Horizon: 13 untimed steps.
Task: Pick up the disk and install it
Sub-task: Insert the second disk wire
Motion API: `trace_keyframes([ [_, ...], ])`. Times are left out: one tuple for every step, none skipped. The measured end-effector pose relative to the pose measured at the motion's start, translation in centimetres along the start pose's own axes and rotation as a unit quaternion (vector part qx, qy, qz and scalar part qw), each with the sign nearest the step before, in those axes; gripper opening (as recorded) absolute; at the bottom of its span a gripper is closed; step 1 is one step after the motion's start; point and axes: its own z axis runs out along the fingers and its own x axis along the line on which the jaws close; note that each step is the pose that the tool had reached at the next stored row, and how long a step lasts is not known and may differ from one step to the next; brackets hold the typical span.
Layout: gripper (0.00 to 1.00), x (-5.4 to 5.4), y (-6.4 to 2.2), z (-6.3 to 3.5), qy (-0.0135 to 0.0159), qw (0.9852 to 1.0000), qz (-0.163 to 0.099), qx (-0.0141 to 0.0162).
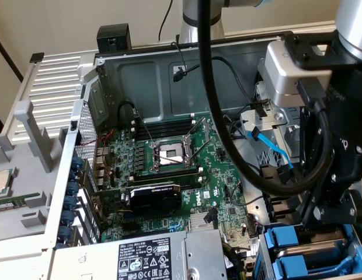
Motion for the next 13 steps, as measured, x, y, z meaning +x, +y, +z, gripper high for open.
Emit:
trace_keyframes([
  [0.16,0.00,0.00,-0.02,0.0000,1.0000,0.000,0.0000],
  [0.16,0.00,0.00,-0.06,0.0002,1.0000,0.000,0.0001],
  [0.16,0.00,0.00,-0.07,0.0001,1.0000,0.000,0.0001],
  [0.16,0.00,0.00,-0.07,0.0003,1.0000,0.000,0.0002],
  [0.16,0.05,0.00,-0.07,0.0007,1.0000,0.000,0.0006],
  [0.16,0.05,-0.01,0.00,0.0007,1.0000,0.000,0.0017],
  [0.16,0.05,0.00,0.01,0.0007,1.0000,0.000,0.0019],
  [0.16,0.05,0.00,0.01,0.0007,1.0000,0.000,0.0021],
  [0.16,0.04,0.00,0.02,0.0007,1.0000,0.000,0.0024],
  [0.16,0.04,-0.01,0.04,0.0007,1.0000,0.000,0.0027],
  [0.16,0.04,-0.01,0.05,0.0006,1.0000,0.000,0.0030],
  [0.16,0.04,-0.01,0.06,0.0007,1.0000,0.000,0.0032],
  [0.16,0.04,-0.01,0.08,0.0006,1.0000,0.000,0.0034],
])
